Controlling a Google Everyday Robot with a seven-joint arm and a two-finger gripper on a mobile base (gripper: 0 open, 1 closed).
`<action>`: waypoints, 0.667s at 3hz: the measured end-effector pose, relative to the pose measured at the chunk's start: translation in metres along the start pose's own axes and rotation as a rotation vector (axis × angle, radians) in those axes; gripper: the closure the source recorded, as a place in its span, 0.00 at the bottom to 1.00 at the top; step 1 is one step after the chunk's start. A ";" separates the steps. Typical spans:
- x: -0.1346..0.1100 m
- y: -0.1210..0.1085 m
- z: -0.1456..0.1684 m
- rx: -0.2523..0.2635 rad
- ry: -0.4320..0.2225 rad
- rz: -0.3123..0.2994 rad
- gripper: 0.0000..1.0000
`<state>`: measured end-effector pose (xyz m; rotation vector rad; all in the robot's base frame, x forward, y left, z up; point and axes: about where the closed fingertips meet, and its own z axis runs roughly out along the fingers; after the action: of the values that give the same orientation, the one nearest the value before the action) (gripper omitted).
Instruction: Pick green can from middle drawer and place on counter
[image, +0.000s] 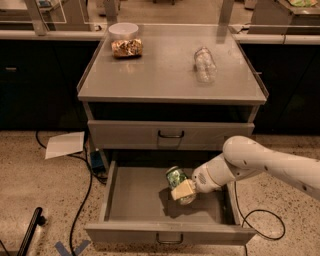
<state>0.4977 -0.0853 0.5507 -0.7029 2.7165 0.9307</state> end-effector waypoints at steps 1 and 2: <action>0.001 0.081 -0.023 0.041 -0.035 -0.129 1.00; -0.014 0.157 -0.059 0.105 -0.091 -0.265 1.00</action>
Offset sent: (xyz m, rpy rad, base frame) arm -0.0839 0.1171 0.3162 -0.1837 -0.6246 0.1958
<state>0.4316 -0.0076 0.6846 -0.9459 2.4933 0.7337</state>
